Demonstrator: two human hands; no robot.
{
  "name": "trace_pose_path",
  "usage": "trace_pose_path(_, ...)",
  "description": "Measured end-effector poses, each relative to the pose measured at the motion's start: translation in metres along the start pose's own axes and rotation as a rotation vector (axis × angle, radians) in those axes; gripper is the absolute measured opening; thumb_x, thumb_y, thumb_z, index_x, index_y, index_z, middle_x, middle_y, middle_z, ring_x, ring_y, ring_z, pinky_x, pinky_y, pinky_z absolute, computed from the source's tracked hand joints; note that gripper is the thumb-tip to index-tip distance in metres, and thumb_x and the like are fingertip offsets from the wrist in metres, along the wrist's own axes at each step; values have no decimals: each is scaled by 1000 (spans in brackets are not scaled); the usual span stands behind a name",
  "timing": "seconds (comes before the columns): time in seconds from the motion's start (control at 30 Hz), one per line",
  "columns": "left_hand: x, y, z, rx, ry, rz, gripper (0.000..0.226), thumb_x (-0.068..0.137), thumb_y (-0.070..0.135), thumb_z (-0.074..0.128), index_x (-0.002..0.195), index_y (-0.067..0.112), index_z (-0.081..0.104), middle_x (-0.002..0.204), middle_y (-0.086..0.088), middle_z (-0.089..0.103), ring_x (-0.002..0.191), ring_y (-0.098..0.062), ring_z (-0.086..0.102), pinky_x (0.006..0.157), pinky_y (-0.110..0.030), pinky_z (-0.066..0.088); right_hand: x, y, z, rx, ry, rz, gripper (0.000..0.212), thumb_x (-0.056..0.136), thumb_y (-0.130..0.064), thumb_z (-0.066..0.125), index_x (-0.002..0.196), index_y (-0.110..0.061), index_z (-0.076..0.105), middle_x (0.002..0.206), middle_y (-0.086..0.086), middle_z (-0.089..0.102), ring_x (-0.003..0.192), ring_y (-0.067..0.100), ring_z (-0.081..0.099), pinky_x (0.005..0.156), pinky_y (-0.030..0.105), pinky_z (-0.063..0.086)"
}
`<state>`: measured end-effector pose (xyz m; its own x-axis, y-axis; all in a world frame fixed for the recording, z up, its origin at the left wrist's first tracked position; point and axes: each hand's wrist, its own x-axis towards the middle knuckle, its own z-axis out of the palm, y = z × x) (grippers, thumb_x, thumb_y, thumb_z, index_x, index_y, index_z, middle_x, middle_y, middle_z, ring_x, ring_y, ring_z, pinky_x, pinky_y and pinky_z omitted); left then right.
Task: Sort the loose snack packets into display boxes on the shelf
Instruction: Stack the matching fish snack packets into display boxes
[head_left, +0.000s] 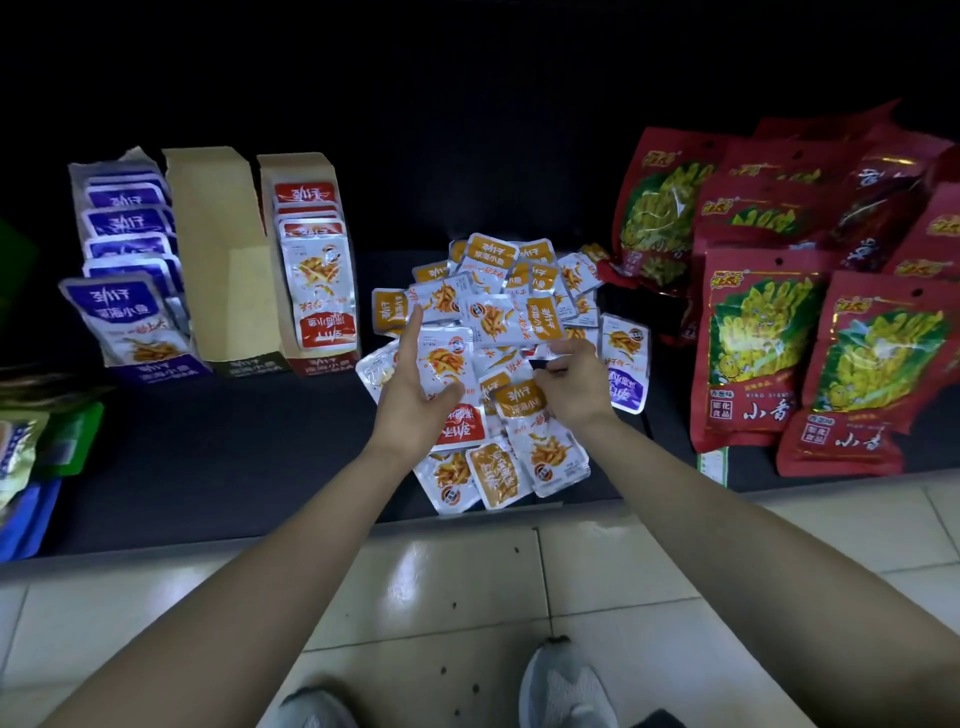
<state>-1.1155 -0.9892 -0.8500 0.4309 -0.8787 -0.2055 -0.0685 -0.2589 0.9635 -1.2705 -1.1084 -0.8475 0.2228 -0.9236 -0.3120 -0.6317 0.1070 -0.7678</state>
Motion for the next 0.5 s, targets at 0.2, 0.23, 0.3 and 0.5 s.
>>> trace_pose_path(0.2, -2, -3, -6, -36, 17, -34, 90, 88, 14, 65, 142, 64, 13, 155, 8, 35, 139, -19, 41, 103, -54, 46, 14, -12, 9, 274, -127, 211, 16, 93, -13, 65, 94, 3, 65, 90, 5, 70, 90, 14, 68, 86, 39, 54)
trace_pose_path(0.23, -1, -3, -6, -32, 16, -32, 90, 88, 14, 65, 141, 65, 13, 155, 8, 34, 140, -19, 39, 103, -54, 46, 16, -12, 8, 262, -134, 198, 16, 94, -13, 63, 87, 2, 65, 83, -3, 67, 82, 6, 64, 81, 33, 51)
trace_pose_path(0.3, 0, -5, -5, -27, 14, -32, 91, 87, 16, 65, 139, 68, 12, 156, 9, 33, 141, -20, 37, 103, -54, 45, 21, -9, 5, 224, -101, 172, 15, 95, -12, 61, 95, 1, 69, 89, 0, 64, 83, 14, 59, 79, 33, 50)
trace_pose_path(0.5, 7, -1, 0, 17, 25, -21, 89, 93, 5, 61, 152, 46, 10, 160, 17, 19, 130, 1, 39, 96, -44, 53, 36, 10, -5, -47, -47, -77, 42, 96, 2, 48, 135, -13, 56, 91, 6, 56, 72, 27, 58, 79, 43, 58)
